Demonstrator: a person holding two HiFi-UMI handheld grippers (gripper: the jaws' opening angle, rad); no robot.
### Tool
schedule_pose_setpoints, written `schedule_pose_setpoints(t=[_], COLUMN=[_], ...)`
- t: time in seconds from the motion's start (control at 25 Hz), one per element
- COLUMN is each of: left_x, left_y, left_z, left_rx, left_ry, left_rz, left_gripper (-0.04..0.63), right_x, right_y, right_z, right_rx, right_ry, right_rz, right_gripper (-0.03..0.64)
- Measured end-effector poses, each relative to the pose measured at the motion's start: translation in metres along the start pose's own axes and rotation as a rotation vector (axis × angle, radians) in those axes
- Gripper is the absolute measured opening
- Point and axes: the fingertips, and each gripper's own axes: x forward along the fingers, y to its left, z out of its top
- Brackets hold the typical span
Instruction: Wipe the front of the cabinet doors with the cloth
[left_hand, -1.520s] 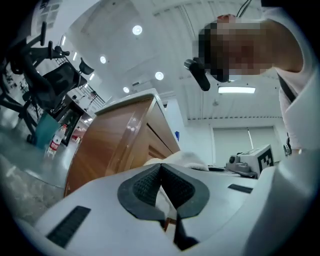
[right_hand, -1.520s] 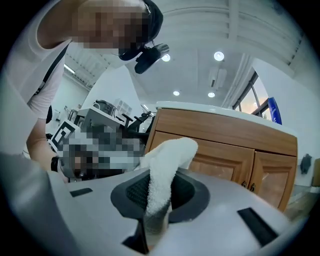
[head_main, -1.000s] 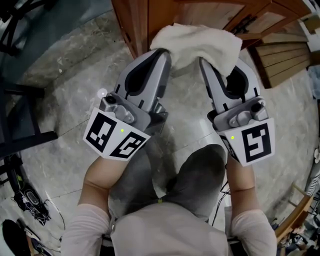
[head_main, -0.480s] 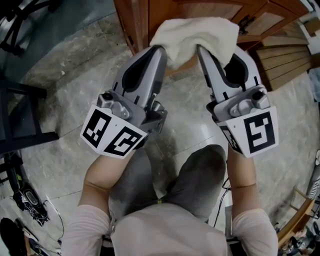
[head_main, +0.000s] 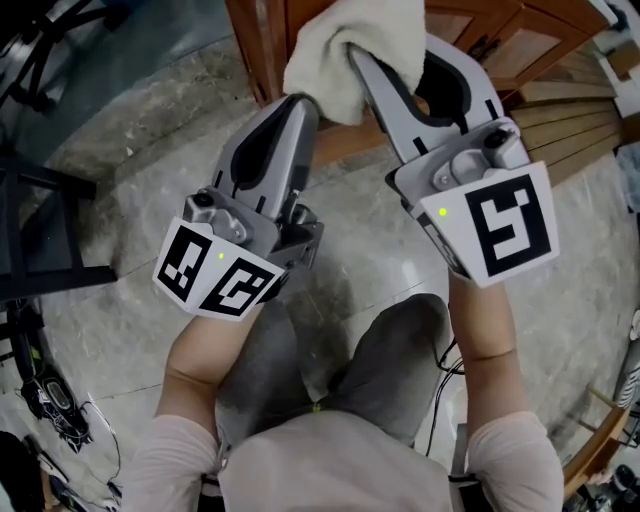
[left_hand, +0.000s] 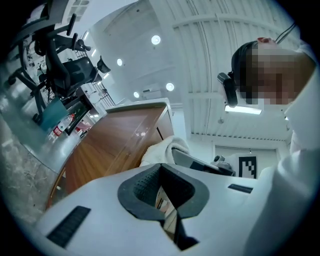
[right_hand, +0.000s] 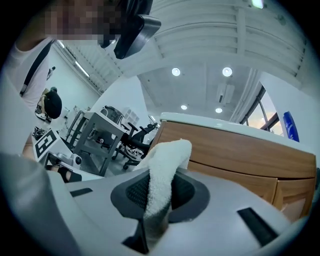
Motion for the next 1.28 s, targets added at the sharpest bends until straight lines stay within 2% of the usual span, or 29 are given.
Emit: schedule_pose_setpoints(t=[0.36,0.92,1.28], left_x=[-0.004,-0.001,0.005], left_y=[0.005,-0.007,-0.012], left_z=[0.003,-0.006,-0.014], left_rx=[-0.044,-0.069,-0.051], left_ry=[-0.017,-0.019,-0.007], left_rz=[0.014,0.004,0.011], left_gripper=[0.018,0.018,0.018], right_x=[0.007,-0.016,-0.029], right_y=[-0.007,-0.050,-0.078], right_z=[-0.003,-0.023,-0.042], right_rx=[-0.011,-0.032,-0.049], right_ry=[-0.010,0.009,0.030], right_rz=[0.017,-0.074,-0.111], right_gripper=[0.071,0.071,0.071])
